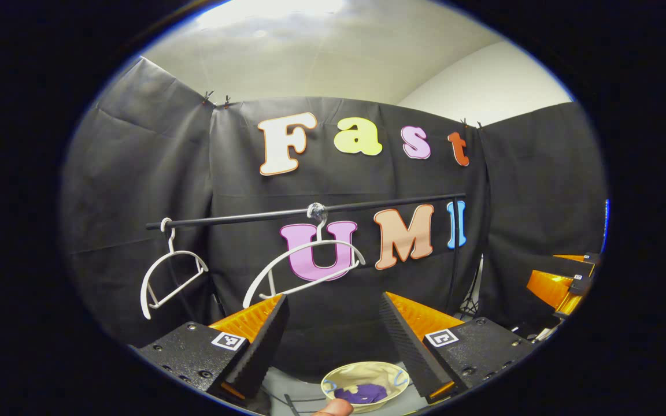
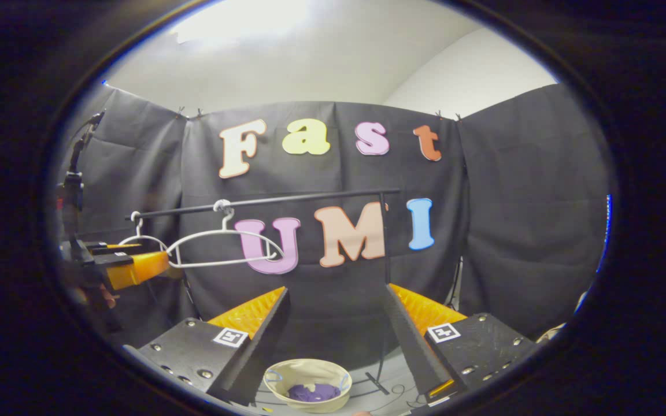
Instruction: Grasp the clothes on the hanger with both hands and then place them into the laundry hamper below.
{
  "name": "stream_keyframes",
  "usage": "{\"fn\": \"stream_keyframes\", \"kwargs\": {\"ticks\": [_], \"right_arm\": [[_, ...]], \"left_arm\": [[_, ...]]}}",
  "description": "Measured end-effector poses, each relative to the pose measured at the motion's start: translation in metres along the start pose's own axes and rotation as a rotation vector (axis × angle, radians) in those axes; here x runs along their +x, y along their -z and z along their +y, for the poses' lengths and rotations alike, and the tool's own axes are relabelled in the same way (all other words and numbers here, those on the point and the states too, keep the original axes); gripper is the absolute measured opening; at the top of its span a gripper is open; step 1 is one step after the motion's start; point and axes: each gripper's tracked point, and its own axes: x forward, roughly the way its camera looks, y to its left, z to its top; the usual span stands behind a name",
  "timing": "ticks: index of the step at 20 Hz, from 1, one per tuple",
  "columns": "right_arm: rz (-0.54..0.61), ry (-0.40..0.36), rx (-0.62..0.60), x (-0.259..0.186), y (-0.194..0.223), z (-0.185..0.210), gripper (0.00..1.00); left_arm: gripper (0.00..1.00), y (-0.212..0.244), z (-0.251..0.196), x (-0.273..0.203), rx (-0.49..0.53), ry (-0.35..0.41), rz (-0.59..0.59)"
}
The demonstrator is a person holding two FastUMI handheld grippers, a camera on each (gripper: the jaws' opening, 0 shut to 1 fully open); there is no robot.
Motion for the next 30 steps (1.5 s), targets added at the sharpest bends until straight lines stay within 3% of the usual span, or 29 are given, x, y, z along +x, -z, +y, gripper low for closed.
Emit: {"fn": "stream_keyframes", "kwargs": {"ticks": [4, 5, 8, 11, 16, 21, 26, 27, 30], "right_arm": [[0.077, 0.026, -0.038, -0.023, 0.046, -0.008, 0.93], [0.091, 0.027, -0.041, -0.030, 0.054, -0.009, 1.00], [0.108, 0.009, -0.023, -0.040, 0.067, 0.003, 0.97], [0.114, -0.008, -0.038, -0.039, 0.070, 0.017, 1.00], [0.105, -0.039, -0.017, -0.034, 0.062, 0.038, 0.93], [0.104, -0.054, -0.006, -0.035, 0.060, 0.044, 0.92], [0.114, -0.053, -0.016, -0.037, 0.062, 0.038, 1.00], [0.111, -0.048, -0.010, -0.037, 0.061, 0.036, 0.97], [0.116, -0.056, 0.017, -0.034, 0.058, 0.038, 1.00]], "left_arm": [[1.00, 0.045, -0.003, -0.017, 0.002, 0.035, 0.078], [0.99, 0.055, -0.004, -0.020, -0.002, 0.051, 0.098], [0.98, 0.067, -0.002, -0.022, 0.000, 0.055, 0.129], [1.00, 0.056, 0.007, -0.019, -0.002, 0.054, 0.088], [0.98, 0.045, 0.012, -0.015, 0.008, 0.074, 0.047], [1.00, 0.047, 0.012, -0.013, -0.024, 0.089, 0.049], [1.00, 0.046, 0.006, -0.006, -0.007, 0.103, 0.041], [0.97, 0.045, 0.007, -0.006, -0.005, 0.099, 0.038], [0.99, 0.042, 0.003, -0.002, -0.015, 0.114, 0.030]]}}
